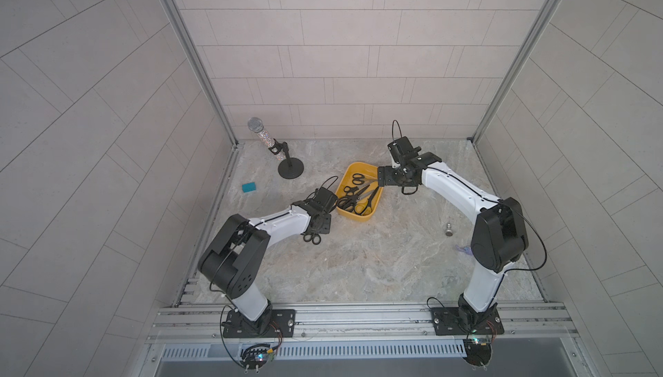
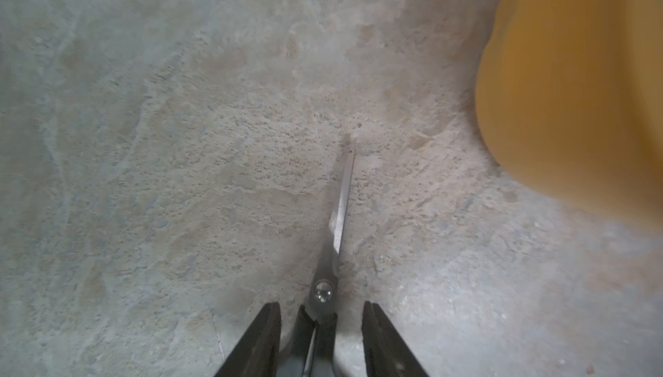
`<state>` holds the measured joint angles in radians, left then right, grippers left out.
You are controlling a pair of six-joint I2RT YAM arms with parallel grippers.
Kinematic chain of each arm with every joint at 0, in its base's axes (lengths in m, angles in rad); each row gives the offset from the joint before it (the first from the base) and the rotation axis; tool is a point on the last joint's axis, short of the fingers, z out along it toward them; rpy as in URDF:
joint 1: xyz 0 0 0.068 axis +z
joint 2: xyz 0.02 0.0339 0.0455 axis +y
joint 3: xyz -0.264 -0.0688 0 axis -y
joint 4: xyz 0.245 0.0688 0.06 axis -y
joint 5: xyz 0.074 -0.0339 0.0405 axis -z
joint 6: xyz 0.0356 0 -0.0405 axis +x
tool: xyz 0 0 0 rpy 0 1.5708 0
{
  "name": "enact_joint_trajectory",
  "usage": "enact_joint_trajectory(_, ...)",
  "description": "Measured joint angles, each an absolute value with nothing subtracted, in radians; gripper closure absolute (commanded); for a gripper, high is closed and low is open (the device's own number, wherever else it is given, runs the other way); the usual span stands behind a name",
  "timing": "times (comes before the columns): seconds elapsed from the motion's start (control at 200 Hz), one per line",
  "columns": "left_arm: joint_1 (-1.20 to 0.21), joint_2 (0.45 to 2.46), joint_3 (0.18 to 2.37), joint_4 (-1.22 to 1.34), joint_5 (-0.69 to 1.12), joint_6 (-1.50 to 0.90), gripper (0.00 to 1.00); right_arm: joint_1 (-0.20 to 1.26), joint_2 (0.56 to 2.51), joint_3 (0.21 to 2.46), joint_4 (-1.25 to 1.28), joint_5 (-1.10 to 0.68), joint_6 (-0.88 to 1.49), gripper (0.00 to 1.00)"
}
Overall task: Take the scissors out of the storage box
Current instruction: Place the scissors at the center of the board, then adjust the storage box at the center of the board.
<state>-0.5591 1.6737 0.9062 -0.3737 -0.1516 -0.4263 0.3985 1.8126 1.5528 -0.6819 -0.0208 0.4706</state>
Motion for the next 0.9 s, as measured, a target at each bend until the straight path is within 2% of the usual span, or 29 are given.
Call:
enact_joint_trajectory(0.09,-0.549,1.699,0.919,-0.375,-0.149,-0.428,0.6,0.398,1.813,1.553,-0.682,-0.021,0.471,0.04)
enact_joint_trajectory(0.345,-0.529,1.699,0.922,-0.374,-0.141,-0.425,0.74,0.398,1.813,1.559,-0.686,-0.02,0.467,0.04)
enact_joint_trajectory(0.53,-0.525,1.685,0.893,-0.353,-0.14,-0.43,0.74,0.398,1.813,1.563,-0.689,-0.02,0.467,0.04)
enact_joint_trajectory(0.9,-0.523,1.641,0.865,-0.331,-0.141,-0.412,0.66,0.398,1.823,1.581,-0.699,-0.02,0.464,0.03)
